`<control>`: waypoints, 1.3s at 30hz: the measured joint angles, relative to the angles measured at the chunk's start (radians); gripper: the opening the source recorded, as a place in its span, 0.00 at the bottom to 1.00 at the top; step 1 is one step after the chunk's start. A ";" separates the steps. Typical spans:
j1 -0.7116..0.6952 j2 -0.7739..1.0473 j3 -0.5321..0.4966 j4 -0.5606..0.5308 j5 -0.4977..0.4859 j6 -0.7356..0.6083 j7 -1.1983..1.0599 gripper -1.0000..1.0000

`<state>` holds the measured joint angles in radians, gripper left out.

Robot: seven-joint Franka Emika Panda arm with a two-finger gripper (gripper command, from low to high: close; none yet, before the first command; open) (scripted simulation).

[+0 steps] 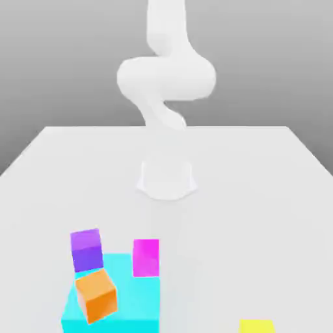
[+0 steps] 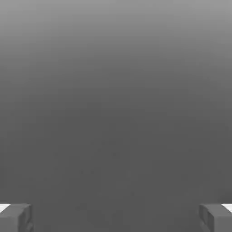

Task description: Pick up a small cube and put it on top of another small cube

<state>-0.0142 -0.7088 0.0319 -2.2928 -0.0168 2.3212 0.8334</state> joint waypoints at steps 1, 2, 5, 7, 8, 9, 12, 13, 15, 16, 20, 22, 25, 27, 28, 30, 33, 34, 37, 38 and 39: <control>-0.005 0.039 0.013 0.003 -0.008 0.010 0.015 0.50; -0.011 0.077 0.027 0.006 -0.015 0.018 0.029 0.50; -0.028 0.187 0.066 0.015 -0.038 0.044 0.071 0.50; -0.037 0.259 0.090 0.021 -0.055 0.061 0.100 0.50; -0.040 0.296 0.102 0.023 -0.064 0.069 0.115 0.50; -0.043 0.332 0.112 0.026 -0.074 0.077 0.131 0.50; -0.047 0.441 0.140 0.035 -0.104 0.102 0.178 0.50; -0.047 0.477 0.148 0.038 -0.115 0.110 0.194 0.50; -0.046 0.550 0.162 0.044 -0.134 0.127 0.225 0.50; -0.043 0.587 0.167 0.047 -0.144 0.135 0.240 0.50; -0.019 0.731 0.178 0.058 -0.174 0.169 0.296 0.50; -0.008 0.802 0.181 0.063 -0.183 0.187 0.320 0.50; 0.009 0.907 0.184 0.071 -0.187 0.215 0.349 0.50; 0.021 0.976 0.188 0.076 -0.183 0.234 0.363 0.50; 0.026 1.010 0.191 0.078 -0.179 0.244 0.369 0.50; 0.036 1.078 0.199 0.083 -0.169 0.264 0.380 0.50; 0.059 1.185 0.178 0.102 -0.189 0.332 0.403 0.50; 0.069 1.221 0.166 0.109 -0.201 0.359 0.412 0.50; 0.078 1.252 0.155 0.116 -0.211 0.382 0.420 0.00; 0.078 1.252 0.155 0.116 -0.211 0.383 0.420 0.00; 0.078 1.252 0.155 0.116 -0.211 0.383 0.420 0.00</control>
<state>0.0637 0.5430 0.1872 -2.1768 -0.2274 2.7042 1.2531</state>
